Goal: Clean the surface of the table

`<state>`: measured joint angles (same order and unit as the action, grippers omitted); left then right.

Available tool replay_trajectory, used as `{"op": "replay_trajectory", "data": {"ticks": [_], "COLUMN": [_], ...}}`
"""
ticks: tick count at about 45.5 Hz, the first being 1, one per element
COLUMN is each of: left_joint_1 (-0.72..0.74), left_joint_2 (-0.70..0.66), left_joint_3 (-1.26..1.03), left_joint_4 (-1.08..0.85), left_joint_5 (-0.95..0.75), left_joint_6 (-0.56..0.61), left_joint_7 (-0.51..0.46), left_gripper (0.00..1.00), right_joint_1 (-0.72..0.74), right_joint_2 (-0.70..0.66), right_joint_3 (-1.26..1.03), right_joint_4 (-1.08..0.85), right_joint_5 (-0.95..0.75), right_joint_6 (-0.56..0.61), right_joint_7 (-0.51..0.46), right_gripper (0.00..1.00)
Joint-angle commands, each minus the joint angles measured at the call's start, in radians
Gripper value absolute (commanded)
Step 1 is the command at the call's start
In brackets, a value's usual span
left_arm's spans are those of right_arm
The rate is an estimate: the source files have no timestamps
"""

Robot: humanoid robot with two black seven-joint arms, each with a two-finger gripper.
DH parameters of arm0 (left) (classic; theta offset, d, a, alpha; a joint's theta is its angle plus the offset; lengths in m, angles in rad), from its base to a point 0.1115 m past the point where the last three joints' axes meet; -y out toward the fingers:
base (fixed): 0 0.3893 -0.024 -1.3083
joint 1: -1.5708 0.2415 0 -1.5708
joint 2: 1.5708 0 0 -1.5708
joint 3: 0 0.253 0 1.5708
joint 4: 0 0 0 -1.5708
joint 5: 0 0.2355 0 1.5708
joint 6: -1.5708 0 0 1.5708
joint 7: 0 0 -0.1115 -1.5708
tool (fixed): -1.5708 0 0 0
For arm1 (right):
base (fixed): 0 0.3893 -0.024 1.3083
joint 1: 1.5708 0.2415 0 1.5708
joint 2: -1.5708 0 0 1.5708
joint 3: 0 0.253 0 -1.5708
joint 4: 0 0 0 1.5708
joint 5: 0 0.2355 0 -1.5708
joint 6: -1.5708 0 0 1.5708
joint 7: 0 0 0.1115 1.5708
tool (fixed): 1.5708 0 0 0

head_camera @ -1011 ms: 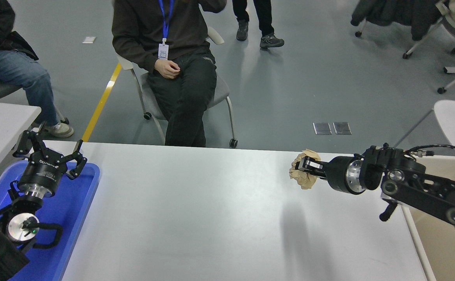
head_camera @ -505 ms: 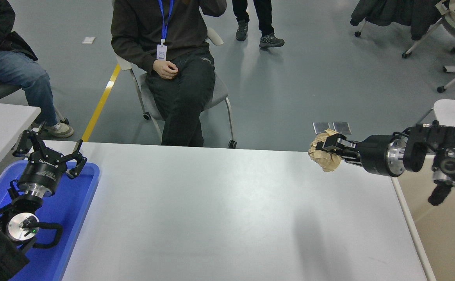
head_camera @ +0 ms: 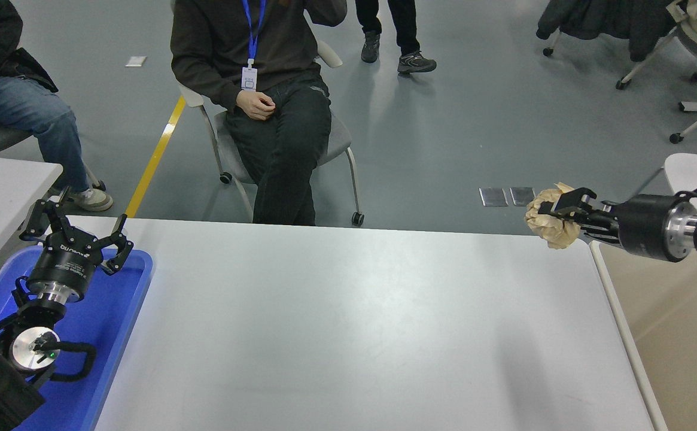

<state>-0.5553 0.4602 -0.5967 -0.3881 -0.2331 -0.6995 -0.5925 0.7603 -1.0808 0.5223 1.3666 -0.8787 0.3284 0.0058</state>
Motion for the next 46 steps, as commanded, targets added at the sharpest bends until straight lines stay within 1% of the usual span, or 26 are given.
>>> {"op": "replay_trajectory", "data": {"ticks": [1, 12, 17, 29, 46], "left_joint_1": [0.000, 0.000, 0.000, 0.000, 0.000], "left_joint_2": [0.000, 0.000, 0.000, 0.000, 0.000], "left_joint_3": [0.000, 0.000, 0.000, 0.000, 0.000], "left_joint_4": [0.000, 0.000, 0.000, 0.000, 0.000], "left_joint_5": [0.000, 0.000, 0.000, 0.000, 0.000], "left_joint_6": [0.000, 0.000, 0.000, 0.000, 0.000], "left_joint_7": [-0.001, -0.001, -0.001, -0.001, 0.000], "left_gripper": [1.00, 1.00, 1.00, 1.00, 1.00], "right_joint_1": [-0.065, -0.140, -0.154, -0.154, -0.157], "right_joint_2": [-0.062, -0.068, -0.056, 0.054, 0.209], "right_joint_3": [-0.013, -0.021, -0.062, -0.192, -0.254], "right_joint_4": [-0.128, -0.342, -0.464, -0.756, -1.032], "right_joint_5": [0.001, -0.006, -0.006, -0.002, -0.002], "right_joint_6": [0.003, 0.006, 0.006, 0.003, -0.017], "right_joint_7": [0.118, 0.243, 0.309, 0.424, 0.431], "right_gripper": [0.00, 0.00, 0.00, 0.00, 0.00]}}
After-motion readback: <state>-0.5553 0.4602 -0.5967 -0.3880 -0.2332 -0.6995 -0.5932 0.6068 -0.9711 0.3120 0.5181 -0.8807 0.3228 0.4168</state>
